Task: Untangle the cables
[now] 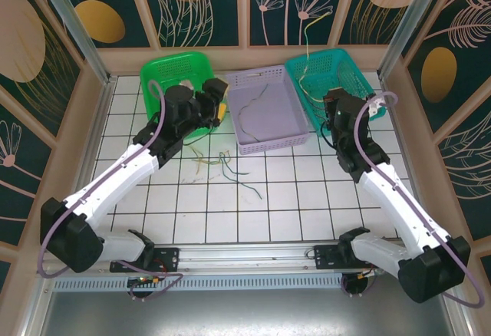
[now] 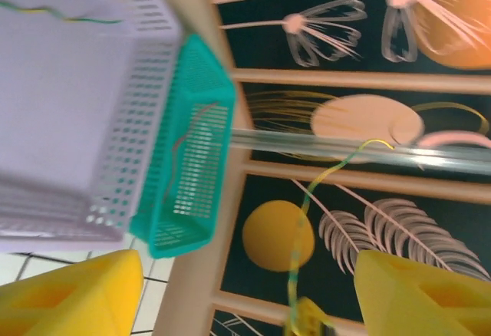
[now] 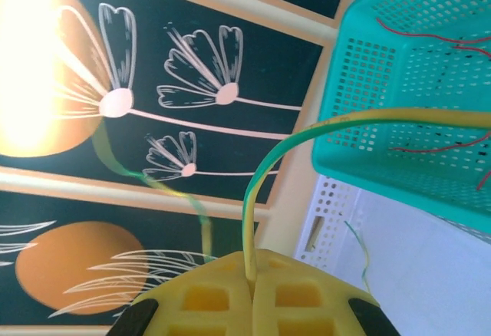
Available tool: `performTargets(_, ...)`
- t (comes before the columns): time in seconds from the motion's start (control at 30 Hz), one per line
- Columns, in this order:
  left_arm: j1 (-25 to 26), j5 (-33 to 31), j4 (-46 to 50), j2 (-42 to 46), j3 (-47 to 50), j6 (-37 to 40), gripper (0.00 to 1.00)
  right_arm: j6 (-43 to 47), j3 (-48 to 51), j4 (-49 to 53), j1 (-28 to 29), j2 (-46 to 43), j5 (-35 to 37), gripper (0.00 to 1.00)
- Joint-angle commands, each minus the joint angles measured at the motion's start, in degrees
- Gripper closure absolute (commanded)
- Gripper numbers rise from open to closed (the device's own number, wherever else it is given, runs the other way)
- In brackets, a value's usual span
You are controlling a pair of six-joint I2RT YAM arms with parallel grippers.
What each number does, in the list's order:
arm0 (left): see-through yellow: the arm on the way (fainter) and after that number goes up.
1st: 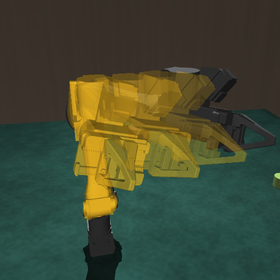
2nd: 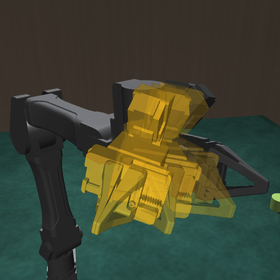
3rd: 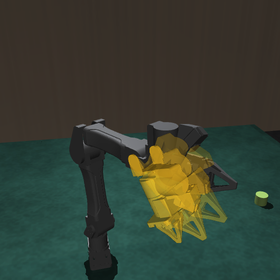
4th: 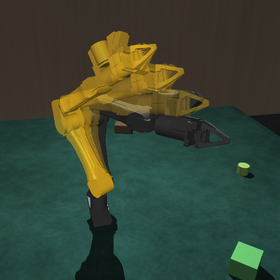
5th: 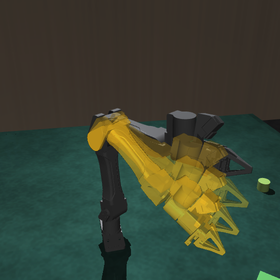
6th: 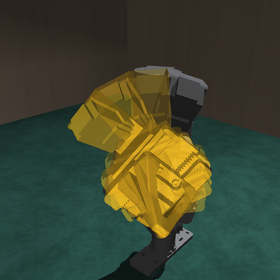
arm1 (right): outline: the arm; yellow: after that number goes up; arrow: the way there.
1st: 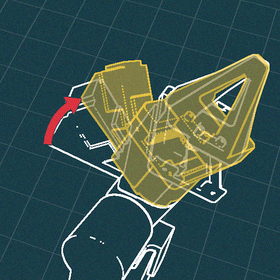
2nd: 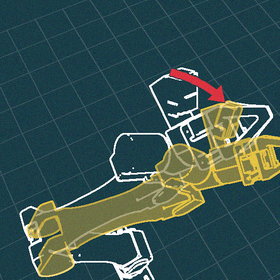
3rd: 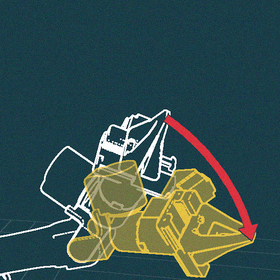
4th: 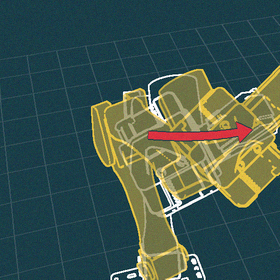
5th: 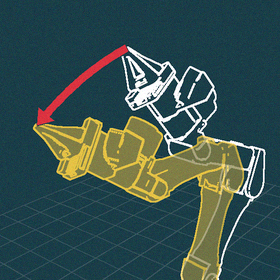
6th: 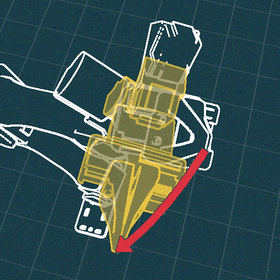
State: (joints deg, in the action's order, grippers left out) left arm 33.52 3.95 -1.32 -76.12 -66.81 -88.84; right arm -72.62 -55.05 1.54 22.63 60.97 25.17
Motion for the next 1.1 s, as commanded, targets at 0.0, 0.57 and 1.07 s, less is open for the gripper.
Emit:
performTargets(0.0,3.2,-3.7,0.4,-0.1,-3.4,2.8,0.26,-6.4,-2.2,2.3,0.5,1.6,2.1,1.00)
performTargets(0.57,8.0,9.1,3.1,-24.2,-19.1,12.2,0.31,-15.2,0.7,4.7,2.0,1.6,-14.6,1.00)
performTargets(1.07,8.5,10.3,-1.3,-26.8,-18.2,11.0,1.00,-17.4,4.6,4.7,2.1,-0.2,-20.1,1.00)
